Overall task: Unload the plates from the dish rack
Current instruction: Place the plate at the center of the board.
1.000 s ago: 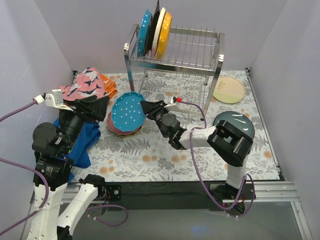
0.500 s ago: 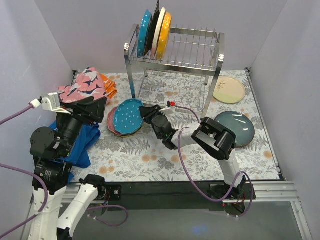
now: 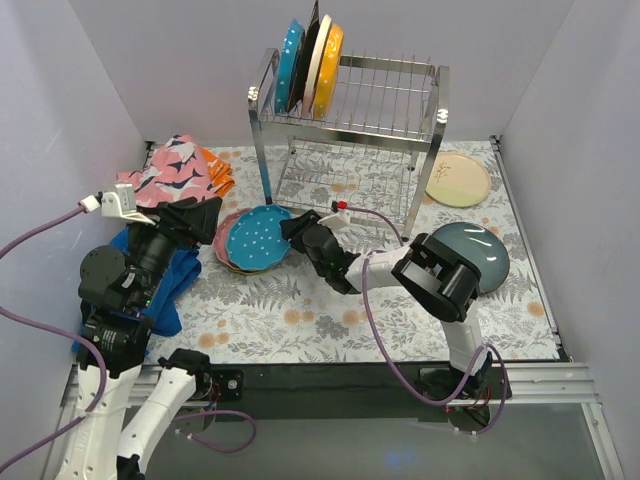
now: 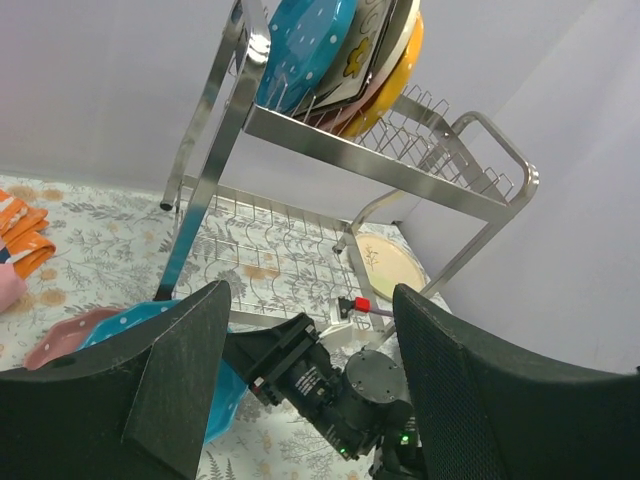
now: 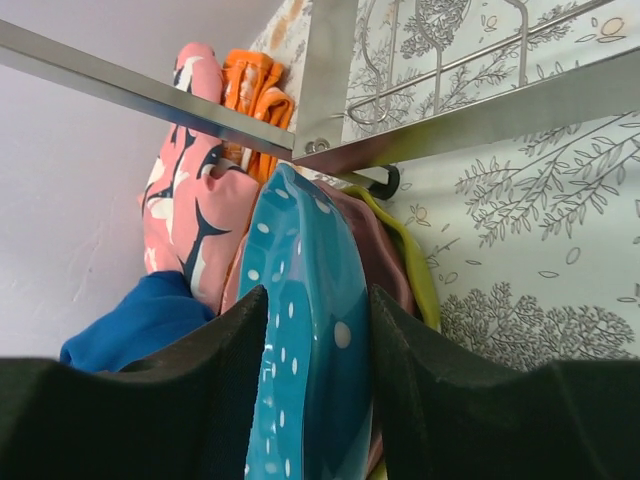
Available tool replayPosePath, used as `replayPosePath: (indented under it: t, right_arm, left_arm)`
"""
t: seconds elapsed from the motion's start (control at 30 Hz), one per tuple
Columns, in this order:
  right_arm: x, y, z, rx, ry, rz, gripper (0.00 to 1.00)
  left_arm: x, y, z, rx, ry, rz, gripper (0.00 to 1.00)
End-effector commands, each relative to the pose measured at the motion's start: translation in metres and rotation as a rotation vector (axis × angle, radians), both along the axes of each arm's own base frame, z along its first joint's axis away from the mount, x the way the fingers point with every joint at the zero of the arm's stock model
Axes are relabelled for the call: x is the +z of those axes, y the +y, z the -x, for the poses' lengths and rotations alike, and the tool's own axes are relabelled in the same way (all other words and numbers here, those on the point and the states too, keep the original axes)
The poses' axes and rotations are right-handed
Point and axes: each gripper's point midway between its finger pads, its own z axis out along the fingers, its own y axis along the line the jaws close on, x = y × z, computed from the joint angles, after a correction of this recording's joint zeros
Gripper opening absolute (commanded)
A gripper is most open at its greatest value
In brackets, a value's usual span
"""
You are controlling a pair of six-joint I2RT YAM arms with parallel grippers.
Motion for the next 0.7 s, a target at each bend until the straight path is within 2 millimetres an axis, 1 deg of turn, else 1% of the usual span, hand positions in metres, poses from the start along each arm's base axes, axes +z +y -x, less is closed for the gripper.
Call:
replayPosePath:
  t: [0.0, 0.03, 0.1, 0.2, 0.23, 0.27, 0.3, 0.33, 0.37, 0.4, 0.47, 0.53, 0.6, 0.67]
  right_arm:
    - [0.053, -0.009, -0.004, 0.004, -0.064, -0.024, 0.50]
    - [0.050, -0.011, -0.006, 0.009, -0.069, 0.012, 0.50]
    - [0.053, -0.010, -0.005, 0.029, -0.073, 0.041, 0.50]
    - [0.049, -0.008, -0.005, 0.046, -0.060, 0.092, 0.47]
    - [0.049, -0.008, -0.006, 0.047, -0.059, 0.101, 0.43]
    - [0.044, -0.007, -0.006, 0.054, -0.052, 0.116, 0.41]
    - [0.046, -0.004, -0.007, 0.057, -0.046, 0.124, 0.37]
    - [0.045, -0.002, -0.008, 0.060, -0.044, 0.129, 0.36]
    - [0.039, 0.002, -0.007, 0.079, -0.036, 0.137, 0.34]
    - [0.037, 0.006, -0.008, 0.087, -0.036, 0.137, 0.33]
    - [0.038, 0.012, -0.010, 0.103, -0.040, 0.138, 0.33]
    - [0.039, 0.012, -0.011, 0.109, -0.051, 0.175, 0.35]
    - [0.042, 0.006, -0.011, 0.098, -0.049, 0.206, 0.38]
    - [0.046, -0.004, -0.013, 0.062, -0.031, 0.259, 0.42]
  left_arm:
    - [-0.011, 0.001, -0.010, 0.019, 0.022, -0.002, 0.64]
    - [-0.012, 0.001, -0.011, 0.019, 0.023, -0.002, 0.64]
    - [-0.016, 0.000, -0.013, 0.017, 0.035, -0.005, 0.64]
    - [-0.016, 0.000, -0.014, 0.017, 0.036, -0.006, 0.64]
    - [-0.016, 0.000, -0.014, 0.018, 0.036, -0.004, 0.64]
    - [-0.015, 0.001, -0.014, 0.023, 0.035, -0.001, 0.64]
    - [-0.015, 0.000, -0.014, 0.021, 0.035, 0.000, 0.64]
    - [-0.016, 0.000, -0.015, 0.023, 0.038, 0.000, 0.64]
    - [-0.016, 0.001, -0.015, 0.023, 0.039, 0.004, 0.64]
    - [-0.016, 0.000, -0.015, 0.020, 0.038, 0.004, 0.64]
    - [-0.019, 0.000, -0.017, 0.022, 0.046, -0.001, 0.64]
    - [-0.021, 0.000, -0.019, 0.024, 0.052, -0.006, 0.64]
    - [-0.023, 0.001, -0.022, 0.034, 0.057, -0.012, 0.64]
    - [-0.025, 0.001, -0.025, 0.039, 0.066, -0.014, 0.64]
